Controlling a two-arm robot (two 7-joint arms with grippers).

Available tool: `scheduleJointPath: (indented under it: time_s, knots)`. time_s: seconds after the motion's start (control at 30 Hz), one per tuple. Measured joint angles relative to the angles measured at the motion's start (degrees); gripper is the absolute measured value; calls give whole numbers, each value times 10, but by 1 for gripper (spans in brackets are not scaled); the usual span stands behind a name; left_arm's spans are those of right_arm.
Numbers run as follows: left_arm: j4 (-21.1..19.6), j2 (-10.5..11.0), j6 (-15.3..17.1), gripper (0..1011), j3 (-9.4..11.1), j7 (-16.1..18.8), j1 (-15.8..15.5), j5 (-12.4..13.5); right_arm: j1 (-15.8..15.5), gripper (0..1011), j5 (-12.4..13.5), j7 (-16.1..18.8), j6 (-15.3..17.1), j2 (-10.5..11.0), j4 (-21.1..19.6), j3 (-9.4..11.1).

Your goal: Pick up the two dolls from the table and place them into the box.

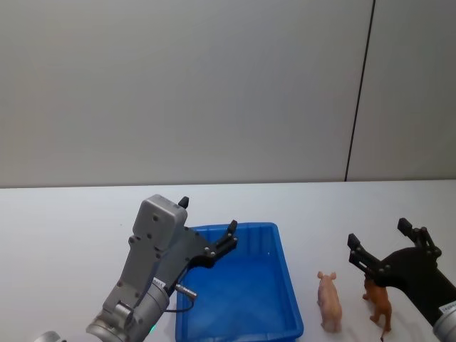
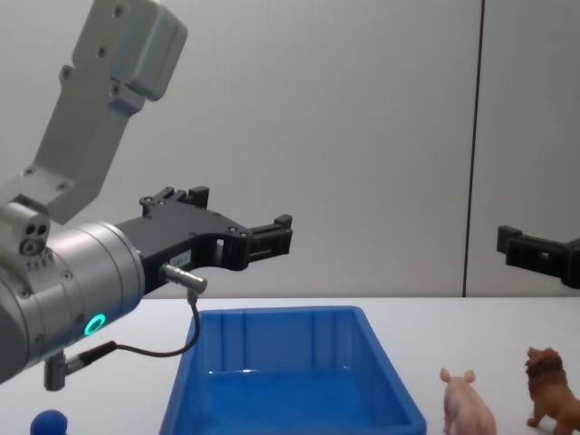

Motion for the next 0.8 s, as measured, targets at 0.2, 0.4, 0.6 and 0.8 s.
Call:
scheduleJointPath:
  time_s: [0.2,0.4,0.6,0.8]
  knots:
    - [0,0,0,1003,0,0,0,0,0,1001,0,0,0,0,0,0]
    - [0,0,0,1003,0,0,0,0,0,1001,0,0,0,0,0,0]
    - [0,0,0,1003,0,0,0,0,0,1001,0,0,0,0,0,0]
    - [0,0,0,1003,0,0,0,0,0,1001,1,0,0,1,0,1]
